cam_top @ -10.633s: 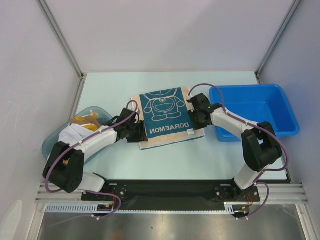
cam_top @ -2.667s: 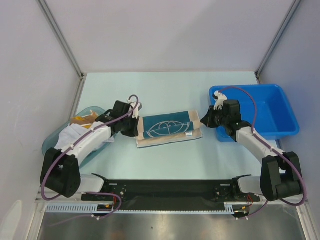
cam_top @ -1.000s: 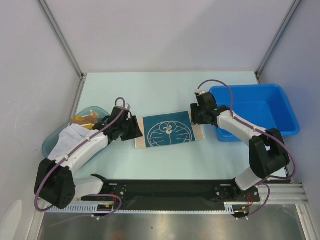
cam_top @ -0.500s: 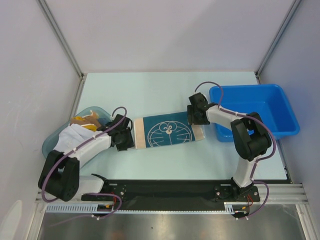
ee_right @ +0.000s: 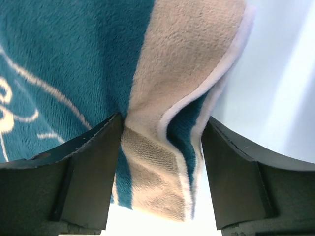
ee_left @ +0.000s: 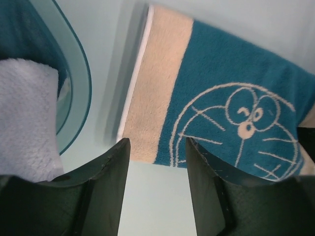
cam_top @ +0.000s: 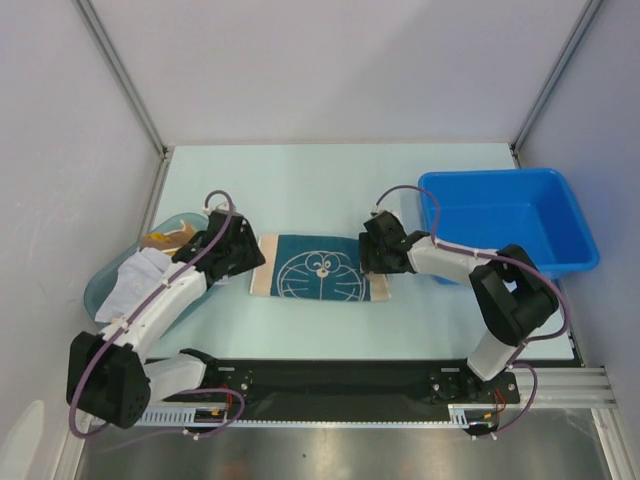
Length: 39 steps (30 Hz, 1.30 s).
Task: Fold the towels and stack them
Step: Fold the towel, then neatly place the folded towel into the bin
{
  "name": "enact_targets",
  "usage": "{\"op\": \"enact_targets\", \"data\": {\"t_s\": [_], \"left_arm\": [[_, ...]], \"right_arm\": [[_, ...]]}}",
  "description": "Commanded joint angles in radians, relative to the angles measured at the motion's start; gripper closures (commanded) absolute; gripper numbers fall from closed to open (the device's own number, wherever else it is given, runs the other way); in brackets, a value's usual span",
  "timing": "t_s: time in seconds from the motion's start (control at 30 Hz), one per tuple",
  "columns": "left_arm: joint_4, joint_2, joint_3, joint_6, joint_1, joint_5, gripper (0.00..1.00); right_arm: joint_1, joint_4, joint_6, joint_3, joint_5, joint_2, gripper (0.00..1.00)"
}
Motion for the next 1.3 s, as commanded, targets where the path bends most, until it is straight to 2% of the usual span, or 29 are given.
{"op": "enact_targets", "data": {"t_s": [0.0, 0.1, 0.3, 0.47, 0.57, 0.67, 0.7, 0.77, 0.87, 0.9, 0.93, 1.0, 1.07, 1.27], "left_arm": [[0.051, 0.066, -0.073, 0.004, 0.004, 0.065, 0.46], [0.095, 0.114, -0.121, -0.004, 0.004, 0.100, 0.48], [0.112, 0.198, -0.153, -0.004, 0.004, 0.069, 0.49], [0.100, 0.212, -0.155, -0.001, 0.004, 0.040, 0.49], [0.077, 0.206, -0.148, 0.006, 0.004, 0.013, 0.49], [0.057, 0.209, -0.138, 0.012, 0.004, -0.007, 0.48], [0.053, 0.212, -0.135, 0.012, 0.004, -0.010, 0.48], [0.039, 0.215, -0.127, 0.015, 0.004, -0.026, 0.48], [0.025, 0.214, -0.122, 0.013, 0.004, -0.035, 0.48], [0.022, 0.212, -0.119, 0.010, 0.004, -0.038, 0.48], [0.019, 0.215, -0.113, 0.012, 0.004, -0.037, 0.47], [0.016, 0.214, -0.104, 0.007, 0.004, -0.027, 0.48], [0.016, 0.209, -0.096, 0.009, 0.004, -0.023, 0.48], [-0.027, 0.182, -0.047, 0.012, 0.004, -0.021, 0.47]], "right_arm": [[0.008, -0.049, 0.052, -0.027, 0.017, -0.075, 0.30], [-0.010, -0.035, 0.071, -0.070, 0.019, -0.118, 0.28], [-0.076, 0.067, 0.089, -0.164, -0.080, -0.204, 0.16], [-0.100, 0.164, 0.077, -0.227, -0.175, -0.201, 0.18], [-0.111, 0.209, 0.083, -0.259, -0.203, -0.191, 0.22], [-0.134, 0.235, 0.091, -0.288, -0.193, -0.182, 0.33], [-0.140, 0.236, 0.091, -0.296, -0.180, -0.184, 0.45], [-0.153, 0.241, 0.088, -0.312, -0.162, -0.204, 0.59], [-0.157, 0.236, 0.058, -0.323, -0.165, -0.231, 0.72], [-0.159, 0.233, 0.055, -0.319, -0.173, -0.237, 0.73], [-0.159, 0.229, 0.051, -0.313, -0.176, -0.244, 0.72], [-0.156, 0.232, 0.054, -0.310, -0.200, -0.260, 0.52], [-0.156, 0.235, 0.066, -0.311, -0.209, -0.270, 0.39], [-0.144, 0.270, 0.094, -0.328, -0.185, -0.250, 0.33]]}}
